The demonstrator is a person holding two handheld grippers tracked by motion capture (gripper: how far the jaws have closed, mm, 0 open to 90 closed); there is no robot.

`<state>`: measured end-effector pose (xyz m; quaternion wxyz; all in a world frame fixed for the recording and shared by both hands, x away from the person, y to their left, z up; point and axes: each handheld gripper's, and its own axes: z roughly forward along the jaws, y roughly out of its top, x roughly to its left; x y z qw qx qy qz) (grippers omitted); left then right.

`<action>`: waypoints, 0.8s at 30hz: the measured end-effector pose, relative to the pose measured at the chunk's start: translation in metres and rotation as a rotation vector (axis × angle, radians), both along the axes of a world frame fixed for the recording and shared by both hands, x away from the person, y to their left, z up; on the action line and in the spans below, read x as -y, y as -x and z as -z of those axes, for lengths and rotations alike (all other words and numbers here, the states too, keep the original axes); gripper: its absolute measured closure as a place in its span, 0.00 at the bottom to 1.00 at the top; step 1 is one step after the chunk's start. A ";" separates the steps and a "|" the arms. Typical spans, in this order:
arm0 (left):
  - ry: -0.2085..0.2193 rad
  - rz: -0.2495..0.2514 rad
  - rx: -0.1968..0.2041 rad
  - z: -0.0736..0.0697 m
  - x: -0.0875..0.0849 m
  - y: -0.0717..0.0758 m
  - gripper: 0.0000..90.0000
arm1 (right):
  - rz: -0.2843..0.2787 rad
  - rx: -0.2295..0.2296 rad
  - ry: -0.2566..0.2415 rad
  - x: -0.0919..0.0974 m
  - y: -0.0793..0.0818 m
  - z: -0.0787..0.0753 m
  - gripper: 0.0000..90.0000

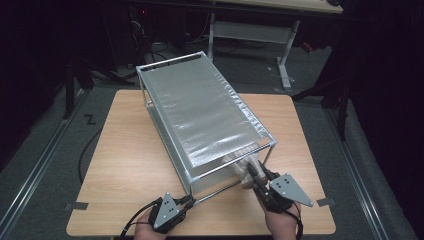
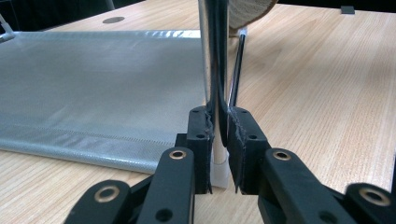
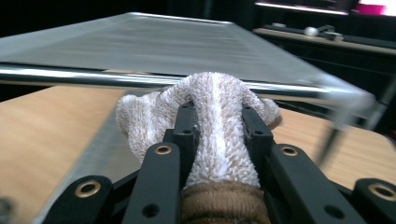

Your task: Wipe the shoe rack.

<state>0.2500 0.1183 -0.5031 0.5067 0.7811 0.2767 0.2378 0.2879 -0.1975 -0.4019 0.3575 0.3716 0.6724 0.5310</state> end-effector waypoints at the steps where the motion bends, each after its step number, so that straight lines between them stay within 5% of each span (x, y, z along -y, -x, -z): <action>1: 0.000 0.000 -0.001 0.000 0.000 0.000 0.88 | 0.020 -0.001 -0.006 0.004 -0.002 0.000 0.81; 5: 0.000 -0.004 -0.001 0.000 -0.001 0.001 0.88 | 0.106 -0.004 -0.034 0.025 -0.012 0.000 0.81; 9: -0.001 -0.004 -0.001 0.000 -0.001 0.001 0.88 | 0.123 -0.007 -0.041 0.031 -0.014 0.000 0.81; 19: -0.001 -0.003 -0.001 0.000 -0.001 0.001 0.88 | 0.154 0.002 0.032 0.030 -0.019 0.006 0.81; 24: -0.003 -0.003 0.000 0.000 -0.001 0.001 0.88 | 0.180 -0.040 0.057 0.035 -0.027 0.016 0.81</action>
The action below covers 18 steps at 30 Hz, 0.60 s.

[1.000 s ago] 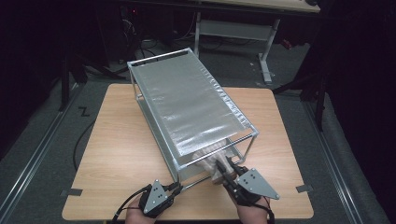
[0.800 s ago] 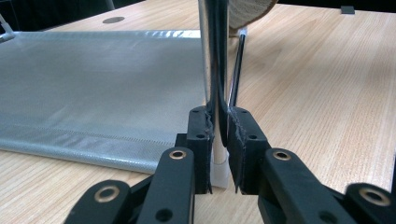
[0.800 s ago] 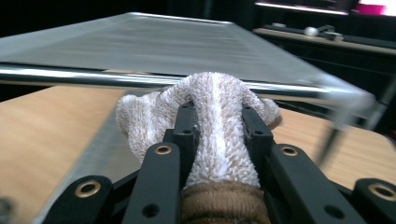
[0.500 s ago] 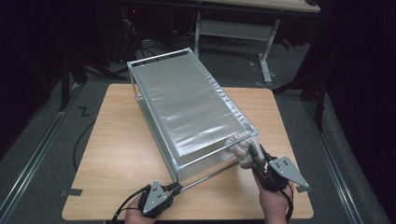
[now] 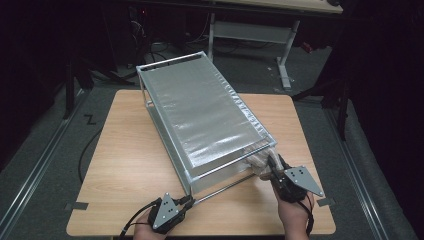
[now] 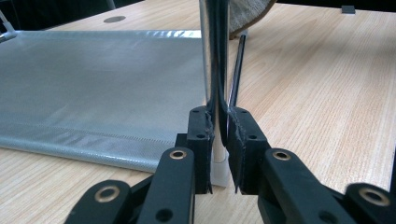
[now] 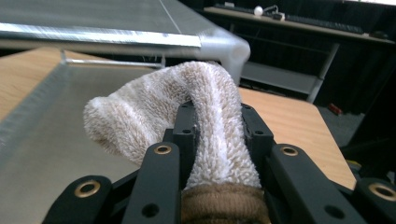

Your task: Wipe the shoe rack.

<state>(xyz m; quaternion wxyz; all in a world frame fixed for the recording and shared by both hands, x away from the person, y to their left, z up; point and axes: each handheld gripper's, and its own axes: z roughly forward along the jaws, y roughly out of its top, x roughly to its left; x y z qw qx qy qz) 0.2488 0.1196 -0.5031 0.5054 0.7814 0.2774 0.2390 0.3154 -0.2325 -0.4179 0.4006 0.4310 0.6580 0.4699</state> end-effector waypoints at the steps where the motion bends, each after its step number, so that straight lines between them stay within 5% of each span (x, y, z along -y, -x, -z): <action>1: 0.001 0.000 -0.001 0.000 0.000 0.000 0.88 | -0.001 -0.008 0.001 0.001 -0.001 0.002 0.81; 9: 0.001 0.003 -0.001 0.000 0.000 0.000 0.88 | -0.006 -0.087 0.036 -0.001 -0.009 0.021 0.80; 18: 0.001 0.008 -0.004 0.000 0.000 -0.001 0.88 | -0.016 -0.226 0.073 -0.001 -0.018 0.051 0.80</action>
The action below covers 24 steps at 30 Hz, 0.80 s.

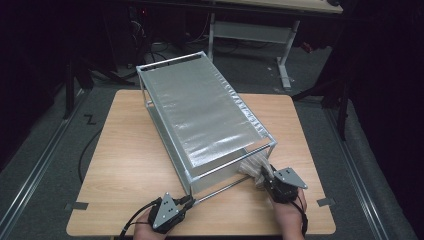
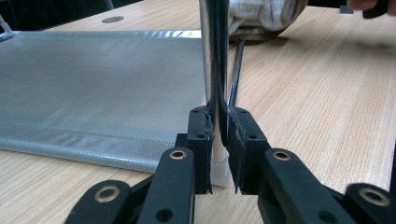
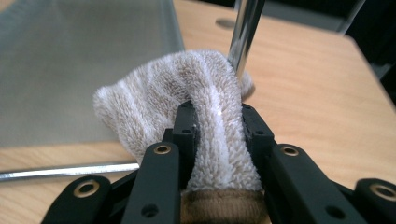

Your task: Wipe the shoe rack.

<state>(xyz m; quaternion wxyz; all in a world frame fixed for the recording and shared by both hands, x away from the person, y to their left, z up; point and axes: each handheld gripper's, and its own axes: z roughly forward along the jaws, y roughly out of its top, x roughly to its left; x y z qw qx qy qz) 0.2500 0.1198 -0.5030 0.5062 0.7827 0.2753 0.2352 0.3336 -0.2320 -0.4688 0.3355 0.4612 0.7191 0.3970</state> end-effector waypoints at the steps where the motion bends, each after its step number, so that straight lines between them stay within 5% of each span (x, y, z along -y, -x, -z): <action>1: 0.001 0.000 -0.001 0.000 0.000 0.000 0.88 | -0.001 -0.014 0.001 0.000 -0.001 0.002 0.80; 5: 0.001 0.001 -0.001 0.000 0.000 0.000 0.88 | -0.006 -0.052 0.000 0.000 -0.003 0.008 0.80; 11: 0.001 0.002 -0.002 0.000 0.000 0.000 0.88 | -0.009 -0.043 0.003 0.001 -0.002 0.005 0.80; 19: 0.002 0.004 -0.003 0.000 0.000 -0.001 0.88 | -0.001 0.031 0.002 0.001 0.003 -0.012 0.80; 24: 0.006 0.007 -0.004 0.000 0.000 -0.001 0.88 | 0.010 0.120 -0.020 0.002 0.011 -0.034 0.80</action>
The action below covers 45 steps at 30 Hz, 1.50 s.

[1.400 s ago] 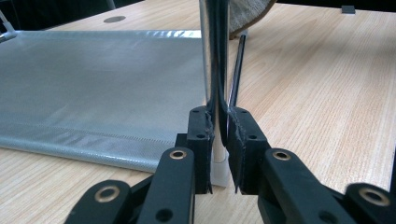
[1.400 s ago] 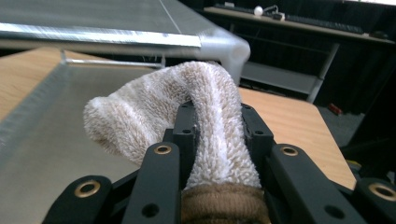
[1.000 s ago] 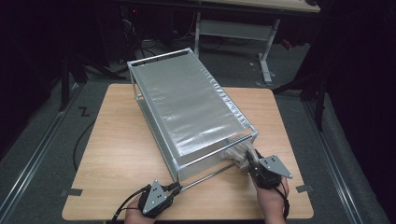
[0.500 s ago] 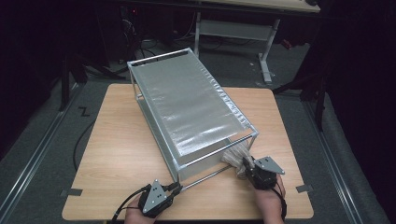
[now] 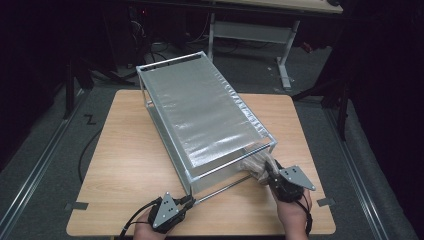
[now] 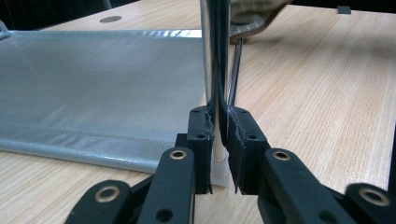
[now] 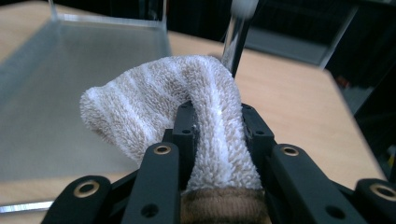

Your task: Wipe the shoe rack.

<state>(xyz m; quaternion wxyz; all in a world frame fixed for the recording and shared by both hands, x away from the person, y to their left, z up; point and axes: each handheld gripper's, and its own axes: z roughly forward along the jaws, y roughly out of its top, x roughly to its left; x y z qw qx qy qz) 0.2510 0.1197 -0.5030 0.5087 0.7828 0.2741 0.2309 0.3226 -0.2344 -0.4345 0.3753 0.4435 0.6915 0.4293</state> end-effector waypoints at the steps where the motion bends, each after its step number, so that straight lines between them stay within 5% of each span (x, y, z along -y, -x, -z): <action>1: 0.000 0.000 -0.001 0.000 0.000 0.000 0.88 | 0.000 0.015 -0.003 0.000 0.001 -0.004 0.80; 7: 0.000 0.002 -0.002 0.000 0.000 0.000 0.88 | 0.012 0.123 -0.029 0.003 0.015 -0.030 0.80; 15: 0.000 0.001 -0.001 0.000 0.000 0.000 0.88 | 0.016 0.100 -0.026 0.004 0.012 -0.024 0.80; 23: 0.002 0.001 -0.003 0.000 0.000 0.000 0.88 | 0.010 -0.031 0.007 0.004 -0.003 0.005 0.80; 29: 0.002 0.001 -0.004 0.000 0.000 0.000 0.89 | -0.016 -0.227 0.038 0.002 -0.015 0.045 0.81; 38: 0.003 0.007 -0.008 0.000 -0.001 -0.001 0.89 | -0.021 -0.222 0.035 0.004 -0.013 0.045 0.81; 45: 0.004 0.007 -0.011 0.000 -0.001 -0.001 0.89 | -0.039 -0.178 0.033 0.008 0.014 0.032 0.81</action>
